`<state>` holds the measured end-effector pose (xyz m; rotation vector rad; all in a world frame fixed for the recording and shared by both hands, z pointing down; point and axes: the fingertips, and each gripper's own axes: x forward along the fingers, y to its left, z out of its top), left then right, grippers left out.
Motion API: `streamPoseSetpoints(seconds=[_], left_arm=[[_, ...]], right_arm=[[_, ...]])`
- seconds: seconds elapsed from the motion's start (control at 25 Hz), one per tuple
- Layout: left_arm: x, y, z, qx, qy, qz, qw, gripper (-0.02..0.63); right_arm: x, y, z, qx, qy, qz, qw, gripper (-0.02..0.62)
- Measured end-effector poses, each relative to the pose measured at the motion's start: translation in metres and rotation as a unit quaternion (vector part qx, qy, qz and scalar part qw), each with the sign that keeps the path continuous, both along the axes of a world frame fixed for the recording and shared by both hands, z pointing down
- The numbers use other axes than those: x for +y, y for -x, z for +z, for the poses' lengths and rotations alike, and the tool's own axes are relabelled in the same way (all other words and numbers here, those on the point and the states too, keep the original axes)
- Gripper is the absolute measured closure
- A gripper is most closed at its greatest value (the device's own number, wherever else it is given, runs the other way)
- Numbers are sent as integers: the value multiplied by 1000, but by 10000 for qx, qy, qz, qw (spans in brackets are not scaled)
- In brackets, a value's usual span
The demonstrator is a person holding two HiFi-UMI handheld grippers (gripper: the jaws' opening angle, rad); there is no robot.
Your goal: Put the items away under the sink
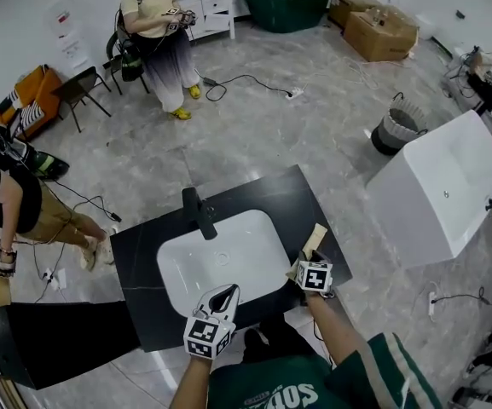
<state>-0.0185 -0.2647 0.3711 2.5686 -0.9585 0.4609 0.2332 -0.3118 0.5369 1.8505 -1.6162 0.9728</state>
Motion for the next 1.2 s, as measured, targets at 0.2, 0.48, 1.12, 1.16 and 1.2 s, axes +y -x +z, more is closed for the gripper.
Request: streamPoseSetpoints(seconds=[0.2,0.48,1.12,1.16,1.2], left_arm=[[-3,4,1,0,56,-97,9999,597],[4,1,-1,-115,-46,3,9999,597],[68,17,-26,39,-484,233,9985,597],[74,18,-27,33,-493,256,9984,597],[80,19,-28,30,-492,273,9984,597]], right_arm=[[2,1,4,-172,169,-24,9997,458],[10,6,-3,-491,50,-130,9987,520],[74,48,-67,-88,-815,-1189,9895,546],[80,52,-71,-72,-857,-1229,9887,546],[87,56,-75,-63,-898,-1272,9878,546]])
